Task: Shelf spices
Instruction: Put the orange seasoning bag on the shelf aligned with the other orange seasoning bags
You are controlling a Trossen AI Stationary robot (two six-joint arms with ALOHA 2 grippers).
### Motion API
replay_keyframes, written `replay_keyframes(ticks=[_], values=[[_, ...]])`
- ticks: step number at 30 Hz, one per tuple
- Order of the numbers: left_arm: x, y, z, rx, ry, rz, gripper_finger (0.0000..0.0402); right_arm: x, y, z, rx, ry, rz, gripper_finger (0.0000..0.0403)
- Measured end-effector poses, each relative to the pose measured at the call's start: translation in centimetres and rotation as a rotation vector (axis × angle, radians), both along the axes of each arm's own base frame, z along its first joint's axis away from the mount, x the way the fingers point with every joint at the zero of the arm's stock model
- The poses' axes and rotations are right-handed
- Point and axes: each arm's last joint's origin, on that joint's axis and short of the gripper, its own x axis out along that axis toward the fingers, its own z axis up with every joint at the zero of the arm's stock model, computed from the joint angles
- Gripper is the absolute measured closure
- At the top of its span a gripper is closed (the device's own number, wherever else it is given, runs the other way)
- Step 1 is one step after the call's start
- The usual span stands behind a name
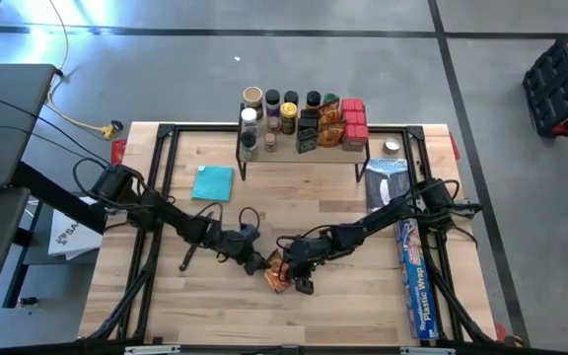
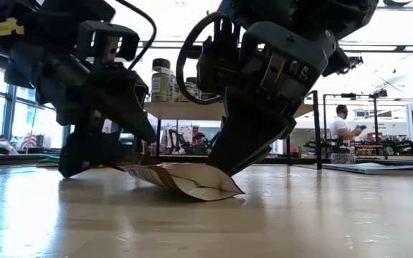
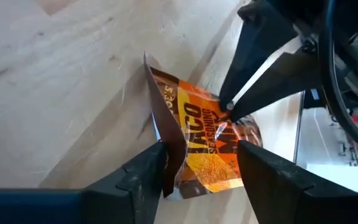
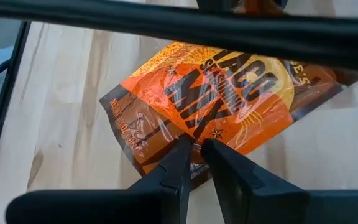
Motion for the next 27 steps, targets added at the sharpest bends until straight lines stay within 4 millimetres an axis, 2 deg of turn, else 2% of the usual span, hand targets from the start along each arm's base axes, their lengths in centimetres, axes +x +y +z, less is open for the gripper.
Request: replay_keyframes(ticks=[6, 12, 16, 21, 27], values=[[0.8, -0.3, 0.6, -0.071, 0.002, -0.103, 0.0231, 0.1, 0.1, 0.1, 0.005, -0.014, 0.044, 0.0346], [0.9, -0.2, 0.6, -0.069, 0.012, -0.165, 0.0276, 0.1, -0.2, 0.1, 0.001, -0.016, 0.034, 0.0346], [0.8, -0.4, 0.6, -0.028, 0.007, -0.192, 0.0317, 0.2, -0.2, 0.1, 0.003, -0.016, 0.010, 0.0346], [0.8, -0.6, 0.7, 0.013, -0.007, -0.229, 0.0390, -0.1, 0.7, 0.3, -0.041, -0.034, -0.023, 0.0346], [0.4, -0.3, 1.4, 0.043, 0.004, -0.241, 0.0400, -1.1, 1.6, 2.2, -0.201, -0.093, -0.042, 0.0346]])
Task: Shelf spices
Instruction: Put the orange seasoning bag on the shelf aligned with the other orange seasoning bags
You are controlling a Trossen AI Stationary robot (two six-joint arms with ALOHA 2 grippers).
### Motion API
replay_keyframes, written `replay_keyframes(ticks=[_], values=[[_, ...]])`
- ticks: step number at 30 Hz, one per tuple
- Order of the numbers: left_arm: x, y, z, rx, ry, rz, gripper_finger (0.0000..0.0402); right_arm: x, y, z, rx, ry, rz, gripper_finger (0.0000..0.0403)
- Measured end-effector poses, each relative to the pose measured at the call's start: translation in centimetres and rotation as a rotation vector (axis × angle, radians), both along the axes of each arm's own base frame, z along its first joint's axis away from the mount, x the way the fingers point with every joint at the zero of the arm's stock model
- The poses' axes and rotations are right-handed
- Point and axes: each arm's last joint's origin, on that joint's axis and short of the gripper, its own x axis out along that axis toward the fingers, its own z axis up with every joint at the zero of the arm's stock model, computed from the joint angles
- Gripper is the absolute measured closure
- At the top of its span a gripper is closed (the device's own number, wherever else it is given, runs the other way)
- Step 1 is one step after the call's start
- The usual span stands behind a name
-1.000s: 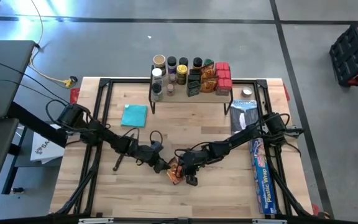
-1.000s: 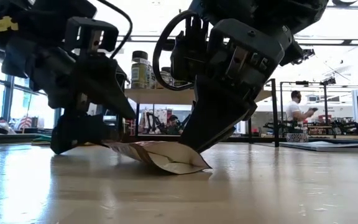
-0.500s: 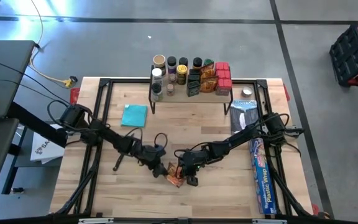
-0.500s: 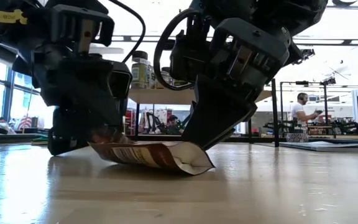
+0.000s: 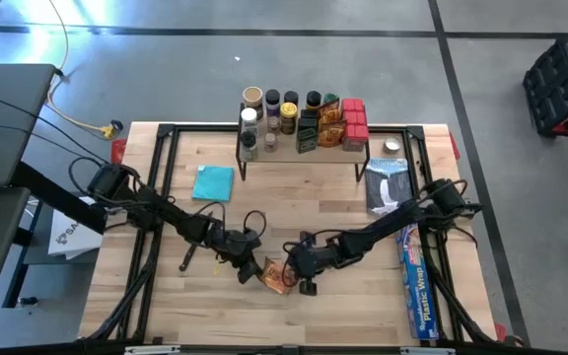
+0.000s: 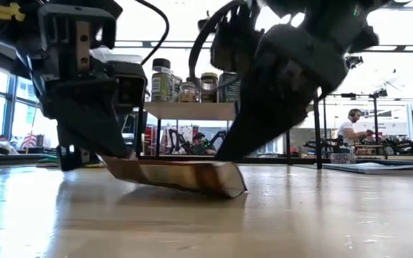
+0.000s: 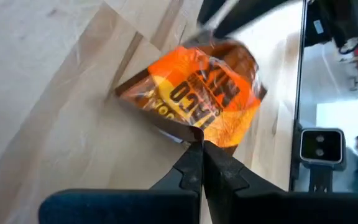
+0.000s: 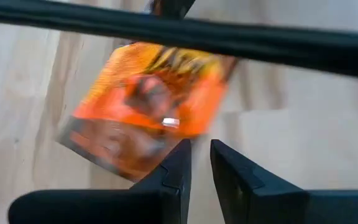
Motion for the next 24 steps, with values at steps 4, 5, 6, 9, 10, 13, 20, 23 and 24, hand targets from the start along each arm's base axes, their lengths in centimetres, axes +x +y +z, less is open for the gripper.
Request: replay_keyframes(ticks=[4, 5, 6, 9, 10, 13, 20, 23, 24], values=[[-0.6, 0.3, 1.1, 0.073, 0.003, -0.015, 0.0401, -0.8, -0.1, 2.8, -0.092, -0.050, -0.024, 0.0346], [-0.7, 0.5, 1.5, 0.099, 0.005, -0.014, 0.0401, -0.9, -0.1, 3.4, -0.105, -0.062, -0.032, 0.0346], [-0.8, 0.6, 2.0, 0.126, 0.006, -0.016, 0.0401, -1.1, -0.2, 3.8, -0.117, -0.071, -0.041, 0.0346], [-0.9, 0.8, 3.9, 0.228, 0.014, -0.038, 0.0401, -1.1, -0.5, 5.0, -0.122, -0.114, -0.052, 0.0342], [-0.9, 0.8, 4.5, 0.265, 0.020, -0.052, 0.0401, -1.0, -0.6, 5.3, -0.116, -0.132, -0.044, 0.0337], [-0.7, 0.7, 6.5, 0.354, 0.020, -0.094, 0.0401, -0.5, -0.7, 5.5, -0.085, -0.166, -0.017, 0.0313], [-0.1, -0.7, 10.1, 0.536, 0.006, -0.153, 0.0401, 0.2, -2.0, 5.4, -0.054, -0.189, -0.092, 0.0226], [0.0, -1.1, 11.1, 0.579, 0.002, -0.155, 0.0401, 0.7, -2.1, 5.9, 0.000, -0.238, -0.066, 0.0203], [0.0, -1.4, 11.4, 0.586, -0.004, -0.155, 0.0401, 0.8, -2.1, 6.1, 0.028, -0.261, -0.046, 0.0200]])
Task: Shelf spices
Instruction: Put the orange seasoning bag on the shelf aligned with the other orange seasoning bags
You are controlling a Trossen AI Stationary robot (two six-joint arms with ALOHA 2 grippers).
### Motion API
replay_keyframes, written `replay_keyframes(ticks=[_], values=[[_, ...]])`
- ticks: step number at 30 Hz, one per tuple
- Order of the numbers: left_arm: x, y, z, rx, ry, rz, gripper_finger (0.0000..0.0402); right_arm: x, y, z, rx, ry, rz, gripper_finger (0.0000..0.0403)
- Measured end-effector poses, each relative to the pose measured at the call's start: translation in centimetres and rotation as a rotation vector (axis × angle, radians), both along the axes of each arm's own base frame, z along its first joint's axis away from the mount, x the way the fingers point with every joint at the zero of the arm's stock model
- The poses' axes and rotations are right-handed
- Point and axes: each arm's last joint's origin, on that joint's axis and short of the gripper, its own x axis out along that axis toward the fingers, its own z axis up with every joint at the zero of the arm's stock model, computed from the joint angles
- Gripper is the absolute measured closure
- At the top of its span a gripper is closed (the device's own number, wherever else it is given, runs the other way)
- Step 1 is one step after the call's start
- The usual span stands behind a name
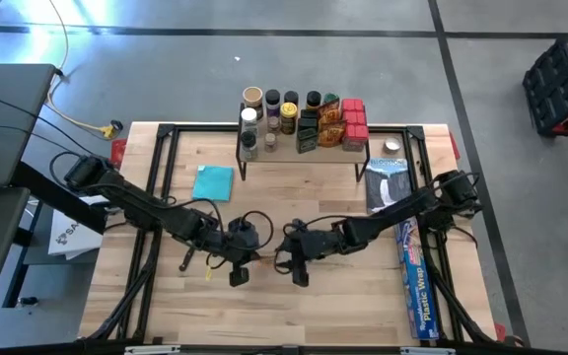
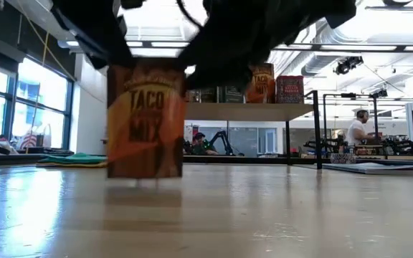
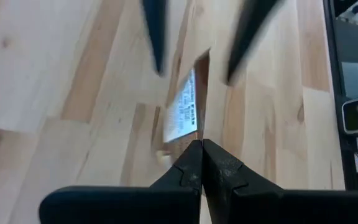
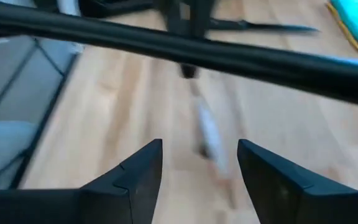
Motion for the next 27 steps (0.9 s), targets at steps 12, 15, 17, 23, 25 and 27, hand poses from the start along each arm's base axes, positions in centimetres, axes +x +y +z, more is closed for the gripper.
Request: replay_keyframes(ticks=[12, 15, 17, 23, 25, 27], values=[[-0.1, -1.1, 0.9, 0.032, -0.039, -0.001, 0.0401, 0.0, 1.4, 0.7, -0.069, -0.100, 0.094, 0.0255], [-0.1, -1.1, 1.0, 0.032, -0.044, 0.005, 0.0401, 0.3, 1.4, 0.4, -0.063, -0.107, 0.087, 0.0289], [0.0, -1.1, 1.0, 0.029, -0.051, 0.011, 0.0401, 0.5, 1.4, 0.0, -0.063, -0.111, 0.080, 0.0309], [-0.1, -1.1, 1.0, 0.007, -0.049, 0.040, 0.0399, 0.7, 1.6, -0.6, -0.077, -0.112, 0.064, 0.0386], [-0.1, -1.1, 1.0, 0.005, -0.049, 0.043, 0.0386, 0.6, 1.8, -0.6, -0.103, -0.117, 0.031, 0.0395], [-0.1, -1.1, 1.0, -0.001, -0.045, 0.036, 0.0362, 0.4, 1.9, -0.3, -0.119, -0.116, 0.007, 0.0396]])
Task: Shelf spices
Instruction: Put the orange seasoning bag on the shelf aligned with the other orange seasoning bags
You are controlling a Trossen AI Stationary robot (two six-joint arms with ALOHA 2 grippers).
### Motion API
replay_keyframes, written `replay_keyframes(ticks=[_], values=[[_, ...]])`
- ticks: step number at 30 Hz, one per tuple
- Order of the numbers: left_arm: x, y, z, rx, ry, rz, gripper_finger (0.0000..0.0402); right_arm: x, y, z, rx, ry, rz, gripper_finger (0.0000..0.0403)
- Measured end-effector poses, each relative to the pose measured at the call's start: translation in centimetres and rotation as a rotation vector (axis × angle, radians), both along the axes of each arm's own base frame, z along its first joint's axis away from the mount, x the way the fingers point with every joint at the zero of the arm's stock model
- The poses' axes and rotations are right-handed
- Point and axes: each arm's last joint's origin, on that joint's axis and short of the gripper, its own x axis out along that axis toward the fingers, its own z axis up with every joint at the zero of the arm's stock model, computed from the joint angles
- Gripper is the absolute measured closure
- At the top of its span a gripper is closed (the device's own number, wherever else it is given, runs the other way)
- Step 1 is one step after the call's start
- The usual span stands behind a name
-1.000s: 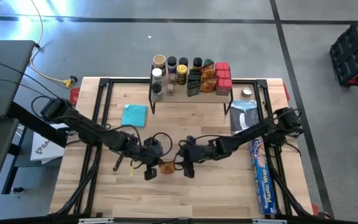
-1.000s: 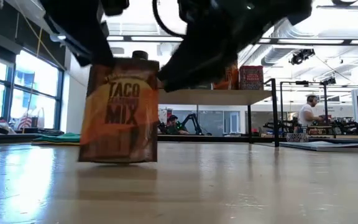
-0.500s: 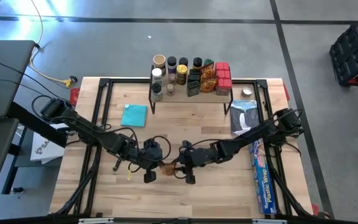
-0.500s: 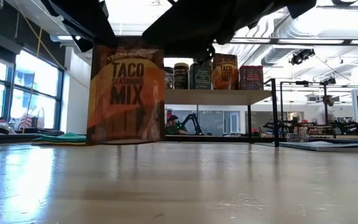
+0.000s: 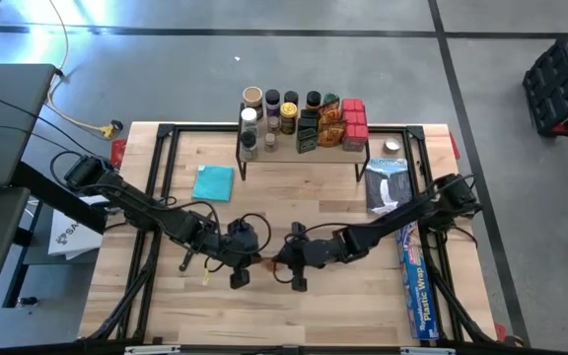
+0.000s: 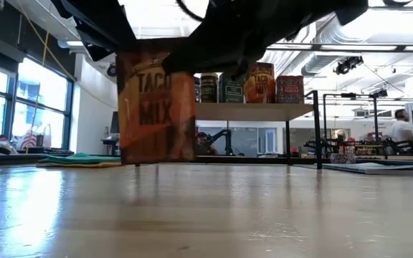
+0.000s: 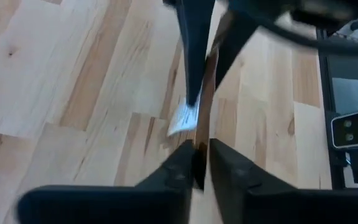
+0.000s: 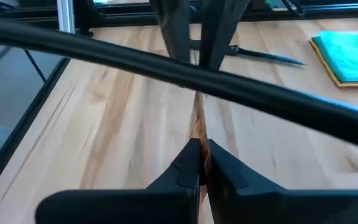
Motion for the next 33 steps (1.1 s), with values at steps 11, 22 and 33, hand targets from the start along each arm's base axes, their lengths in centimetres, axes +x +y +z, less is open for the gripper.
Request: replay_keyframes(ticks=[11, 22, 33], values=[[-1.9, -0.2, 1.7, 0.097, -0.060, 0.084, 0.0208, -4.7, -1.5, 7.4, -0.165, 0.027, -0.080, 0.0401], [-2.2, -0.9, 2.7, 0.251, -0.176, 0.051, 0.0199, -10.7, -12.7, 15.1, -0.386, 0.044, -0.083, 0.0402], [-2.1, -0.9, 2.8, 0.249, -0.193, 0.060, 0.0199, -13.3, -22.3, 15.7, -0.380, 0.054, -0.049, 0.0403]])
